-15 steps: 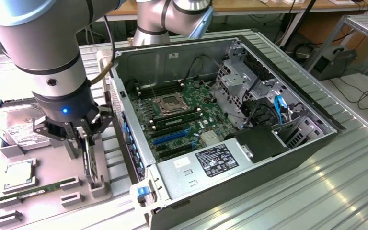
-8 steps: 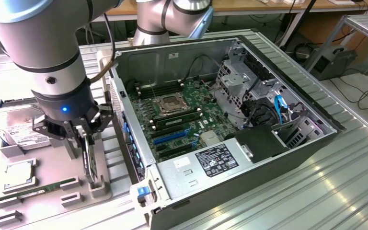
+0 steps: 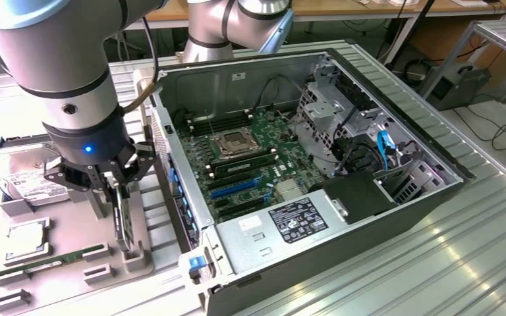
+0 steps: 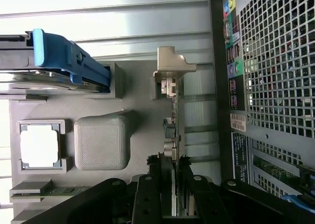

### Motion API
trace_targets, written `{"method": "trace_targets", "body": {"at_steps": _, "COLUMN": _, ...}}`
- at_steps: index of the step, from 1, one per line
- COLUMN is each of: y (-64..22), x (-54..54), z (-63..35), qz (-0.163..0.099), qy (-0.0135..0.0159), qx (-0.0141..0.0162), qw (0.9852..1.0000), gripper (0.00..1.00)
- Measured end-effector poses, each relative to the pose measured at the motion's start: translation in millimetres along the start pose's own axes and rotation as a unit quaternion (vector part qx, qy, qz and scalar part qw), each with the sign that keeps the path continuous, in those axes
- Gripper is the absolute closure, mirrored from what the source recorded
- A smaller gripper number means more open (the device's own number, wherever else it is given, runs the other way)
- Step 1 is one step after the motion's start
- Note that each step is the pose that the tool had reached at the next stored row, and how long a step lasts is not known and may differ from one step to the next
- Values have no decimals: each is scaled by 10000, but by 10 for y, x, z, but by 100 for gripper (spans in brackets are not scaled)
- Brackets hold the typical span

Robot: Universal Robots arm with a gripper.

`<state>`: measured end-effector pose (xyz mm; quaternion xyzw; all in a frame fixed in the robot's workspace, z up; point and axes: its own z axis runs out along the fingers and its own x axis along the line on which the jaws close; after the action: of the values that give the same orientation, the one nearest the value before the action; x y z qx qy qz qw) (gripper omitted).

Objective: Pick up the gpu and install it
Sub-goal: 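Pick up the gpu and move the gpu toward the slot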

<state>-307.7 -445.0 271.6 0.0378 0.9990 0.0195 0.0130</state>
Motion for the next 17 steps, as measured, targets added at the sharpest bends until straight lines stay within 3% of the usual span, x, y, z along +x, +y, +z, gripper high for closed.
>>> {"method": "trace_targets", "body": {"at_steps": 17, "y": 6, "x": -4, "z": -150, "qz": 0, "qy": -2, "qx": -2, "qw": 10000, "gripper": 73}}
